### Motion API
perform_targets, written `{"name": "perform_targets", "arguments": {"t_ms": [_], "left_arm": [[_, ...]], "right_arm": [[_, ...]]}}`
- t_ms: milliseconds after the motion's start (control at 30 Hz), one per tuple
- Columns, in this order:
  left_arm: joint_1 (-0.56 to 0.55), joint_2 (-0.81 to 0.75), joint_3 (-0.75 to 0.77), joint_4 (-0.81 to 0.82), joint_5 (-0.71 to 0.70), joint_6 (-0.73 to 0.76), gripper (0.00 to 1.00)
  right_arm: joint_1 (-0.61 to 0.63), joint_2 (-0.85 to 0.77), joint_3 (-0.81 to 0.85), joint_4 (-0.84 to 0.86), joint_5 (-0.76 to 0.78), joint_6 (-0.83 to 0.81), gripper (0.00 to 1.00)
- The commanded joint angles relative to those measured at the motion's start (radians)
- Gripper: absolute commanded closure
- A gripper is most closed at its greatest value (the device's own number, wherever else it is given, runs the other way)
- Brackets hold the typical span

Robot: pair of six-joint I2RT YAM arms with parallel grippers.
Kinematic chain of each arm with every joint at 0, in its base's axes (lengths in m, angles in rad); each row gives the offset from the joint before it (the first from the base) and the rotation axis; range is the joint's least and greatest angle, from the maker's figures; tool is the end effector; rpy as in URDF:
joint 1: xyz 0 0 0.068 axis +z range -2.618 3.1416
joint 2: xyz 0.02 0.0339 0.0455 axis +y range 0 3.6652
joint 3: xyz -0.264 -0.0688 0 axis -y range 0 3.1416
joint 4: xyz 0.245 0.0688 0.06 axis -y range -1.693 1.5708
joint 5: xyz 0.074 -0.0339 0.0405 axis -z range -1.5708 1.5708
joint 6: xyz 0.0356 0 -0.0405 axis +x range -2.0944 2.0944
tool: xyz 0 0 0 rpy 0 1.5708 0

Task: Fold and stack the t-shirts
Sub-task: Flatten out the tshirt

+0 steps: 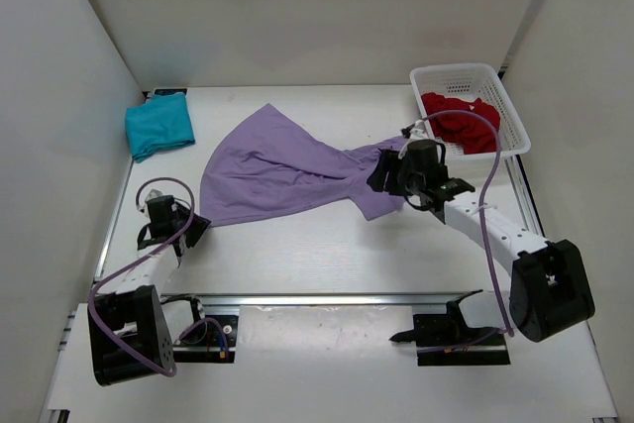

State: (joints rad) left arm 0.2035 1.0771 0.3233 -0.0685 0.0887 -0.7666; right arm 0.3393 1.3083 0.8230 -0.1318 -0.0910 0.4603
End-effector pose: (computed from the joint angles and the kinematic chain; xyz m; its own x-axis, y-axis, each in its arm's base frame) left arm 0.1858 0.0351 0.1418 -0.4182 -0.7918 -0.4451 -0.6003 0.6087 -0.5188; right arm 0.2681 0.0981 0.2439 -0.6672 0.2336 -0.7073 -0.1172 0.9048 0.4094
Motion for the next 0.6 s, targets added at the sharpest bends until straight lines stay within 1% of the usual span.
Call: {"name": "perform_targets", "arguments": {"t_ms": [0,33,100,133,167,200,300,433,533,567], "left_arm": [[-0.013,-0.017,0.0,-0.048,-0.026,-0.007,0.58],[-0.021,-0.019,-0.007,-0.06,-0.035,-0.02,0.58],[-0.007,-0.013,-0.016,-0.047,-0.026,-0.036,0.5],[-0.007,-0.008,-0.024,-0.048,-0.021,-0.046,0.5],[-0.015,0.021,-0.011,-0.054,-0.026,-0.051,0.55],[-0.032,0.035,-0.006,-0.063,-0.03,-0.057,0.57],[-0.044,0.044,-0.012,-0.037,-0.07,-0.086,0.54],[-0.047,0.102,0.003,-0.002,-0.087,-0.114,0.54],[-0.052,0.106,-0.003,0.028,-0.116,-0.135,0.56],[-0.049,0.101,-0.016,0.042,-0.118,-0.137,0.59]], "right_arm": [[0.055,-0.037,-0.024,0.107,-0.016,0.005,0.47],[0.058,-0.038,-0.037,0.115,-0.03,0.005,0.47],[0.089,-0.053,-0.059,0.123,-0.032,0.006,0.47],[0.101,-0.055,-0.074,0.147,-0.039,0.009,0.47],[0.115,-0.057,-0.076,0.162,-0.041,0.006,0.47],[0.121,-0.05,-0.085,0.166,-0.056,0.015,0.47],[0.136,-0.049,-0.097,0.185,-0.07,0.009,0.47],[0.132,-0.066,-0.116,0.195,-0.069,0.012,0.47],[0.129,-0.073,-0.125,0.196,-0.073,0.012,0.46],[0.132,-0.072,-0.13,0.196,-0.073,0.012,0.46]]}}
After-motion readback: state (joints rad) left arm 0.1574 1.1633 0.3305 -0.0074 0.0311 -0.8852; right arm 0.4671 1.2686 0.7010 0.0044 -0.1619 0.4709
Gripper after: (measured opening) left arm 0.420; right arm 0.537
